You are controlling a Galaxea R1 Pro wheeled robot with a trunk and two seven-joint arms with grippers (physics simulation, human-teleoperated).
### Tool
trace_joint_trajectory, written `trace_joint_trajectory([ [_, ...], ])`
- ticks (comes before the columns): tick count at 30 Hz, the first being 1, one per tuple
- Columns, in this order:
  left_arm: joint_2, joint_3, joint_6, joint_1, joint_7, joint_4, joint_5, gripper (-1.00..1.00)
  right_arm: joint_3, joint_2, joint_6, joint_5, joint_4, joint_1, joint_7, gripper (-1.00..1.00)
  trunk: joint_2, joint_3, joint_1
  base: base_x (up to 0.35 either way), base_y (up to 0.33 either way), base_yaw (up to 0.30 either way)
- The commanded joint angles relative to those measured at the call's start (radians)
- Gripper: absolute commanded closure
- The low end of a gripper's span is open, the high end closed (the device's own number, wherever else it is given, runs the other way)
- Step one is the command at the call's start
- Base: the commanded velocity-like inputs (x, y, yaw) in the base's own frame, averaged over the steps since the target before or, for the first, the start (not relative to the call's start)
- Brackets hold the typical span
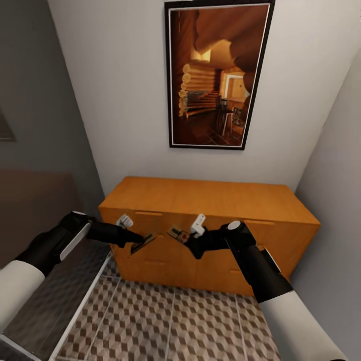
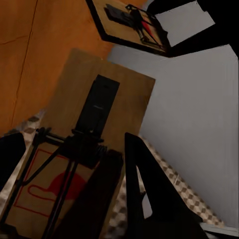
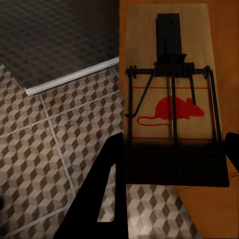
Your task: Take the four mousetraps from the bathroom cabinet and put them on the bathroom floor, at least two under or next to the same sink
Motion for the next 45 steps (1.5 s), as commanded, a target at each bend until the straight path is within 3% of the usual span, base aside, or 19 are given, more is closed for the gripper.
trace_joint_trajectory([
  [1, 0.009, -0.003, 0.007, 0.004, 0.000, -0.001, 0.010, 1.00, -0.001, 0.001, 0.007, 0.006, -0.001, -0.001, -0.003, 1.00, -0.001, -0.001, 0.000, -0.258, 0.000, 0.000],
  [7, 0.025, -0.002, 0.004, 0.026, 0.000, -0.004, 0.013, 1.00, -0.002, 0.000, 0.006, 0.007, -0.002, -0.001, -0.060, 1.00, -0.001, -0.001, 0.000, -0.077, 0.000, 0.000],
  [19, 0.023, -0.006, 0.005, 0.040, 0.001, 0.001, 0.010, 1.00, -0.005, -0.001, 0.006, 0.010, -0.002, -0.001, -0.083, 1.00, -0.001, -0.001, 0.000, -0.024, 0.000, 0.000],
  [28, 0.020, -0.007, 0.006, 0.042, 0.033, 0.006, 0.012, 1.00, -0.007, 0.000, 0.005, 0.005, 0.005, 0.008, -0.248, 1.00, -0.001, -0.001, 0.000, -0.297, 0.000, 0.000],
  [36, 0.013, -0.007, 0.008, 0.054, 0.231, 0.004, 0.016, 1.00, -0.010, 0.000, 0.003, 0.004, 0.006, 0.014, -0.293, 1.00, -0.001, -0.001, 0.000, -0.319, 0.000, 0.000],
  [39, -0.010, -0.006, 0.008, 0.062, 0.328, 0.004, 0.017, 1.00, -0.011, -0.001, 0.003, 0.004, 0.006, 0.015, -0.306, 1.00, -0.001, -0.001, 0.000, -0.154, 0.000, 0.000],
  [45, -0.072, -0.005, 0.009, 0.077, 0.566, 0.002, 0.018, 1.00, -0.019, 0.003, 0.002, -0.010, 0.006, 0.017, -0.414, 1.00, -0.001, -0.001, 0.000, -0.029, 0.000, 0.000],
])
